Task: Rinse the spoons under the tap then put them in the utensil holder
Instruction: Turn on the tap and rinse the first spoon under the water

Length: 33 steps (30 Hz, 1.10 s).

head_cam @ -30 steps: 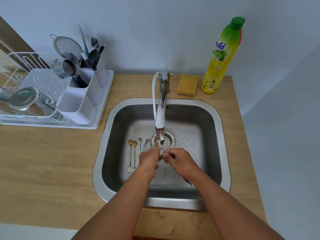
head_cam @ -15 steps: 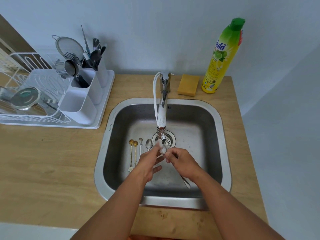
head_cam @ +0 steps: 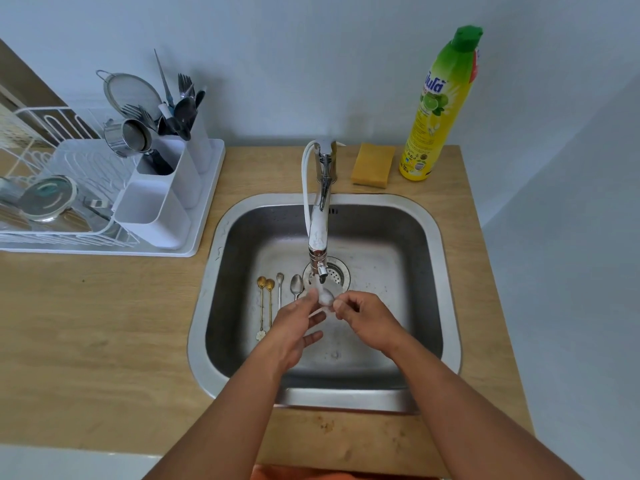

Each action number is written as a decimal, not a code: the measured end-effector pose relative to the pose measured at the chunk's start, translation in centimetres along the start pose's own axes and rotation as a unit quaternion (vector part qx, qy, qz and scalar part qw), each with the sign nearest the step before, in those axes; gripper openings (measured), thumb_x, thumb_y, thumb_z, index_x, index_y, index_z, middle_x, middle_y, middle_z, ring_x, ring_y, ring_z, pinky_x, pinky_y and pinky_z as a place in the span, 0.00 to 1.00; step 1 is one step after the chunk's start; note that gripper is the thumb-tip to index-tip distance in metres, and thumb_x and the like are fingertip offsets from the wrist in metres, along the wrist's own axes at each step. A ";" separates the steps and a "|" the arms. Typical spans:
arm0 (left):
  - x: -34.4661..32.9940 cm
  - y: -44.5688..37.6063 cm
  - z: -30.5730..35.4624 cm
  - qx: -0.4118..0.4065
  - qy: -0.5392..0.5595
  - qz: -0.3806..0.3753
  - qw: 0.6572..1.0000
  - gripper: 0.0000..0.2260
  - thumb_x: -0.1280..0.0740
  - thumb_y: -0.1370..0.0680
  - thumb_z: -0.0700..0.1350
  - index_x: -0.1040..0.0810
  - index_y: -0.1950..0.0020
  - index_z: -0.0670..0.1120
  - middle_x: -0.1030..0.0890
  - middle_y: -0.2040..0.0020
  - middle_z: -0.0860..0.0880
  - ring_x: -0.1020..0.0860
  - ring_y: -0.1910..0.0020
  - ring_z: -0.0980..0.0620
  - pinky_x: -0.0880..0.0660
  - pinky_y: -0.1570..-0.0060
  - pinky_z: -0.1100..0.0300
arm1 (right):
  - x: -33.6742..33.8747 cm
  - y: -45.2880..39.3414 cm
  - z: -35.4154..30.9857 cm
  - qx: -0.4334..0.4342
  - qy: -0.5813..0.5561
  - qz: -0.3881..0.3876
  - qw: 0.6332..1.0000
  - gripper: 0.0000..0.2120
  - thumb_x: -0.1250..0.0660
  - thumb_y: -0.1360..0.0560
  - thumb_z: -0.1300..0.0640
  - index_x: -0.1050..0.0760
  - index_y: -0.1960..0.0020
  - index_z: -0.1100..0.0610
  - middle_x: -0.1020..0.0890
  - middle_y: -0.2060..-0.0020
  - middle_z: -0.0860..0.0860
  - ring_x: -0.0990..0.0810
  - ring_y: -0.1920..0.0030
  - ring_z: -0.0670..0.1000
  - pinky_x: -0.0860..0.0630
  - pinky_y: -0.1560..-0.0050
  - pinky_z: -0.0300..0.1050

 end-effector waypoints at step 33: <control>-1.2 -0.5 1.9 -0.146 -0.060 0.096 0.983 0.10 0.22 0.25 0.56 0.16 0.48 0.53 0.11 0.55 0.56 0.15 0.50 0.58 0.24 0.49 0.60 | -1.7 0.1 -1.0 0.044 0.168 0.079 0.982 0.08 0.31 0.19 0.46 0.16 0.55 0.46 0.14 0.63 0.43 0.18 0.62 0.44 0.21 0.58 0.46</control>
Point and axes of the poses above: each hand's wrist, its own y-axis away from the middle knuckle, its own x-axis out of the back of the hand, z = x × y, the point moved 2 cm from there along -y, towards the middle knuckle
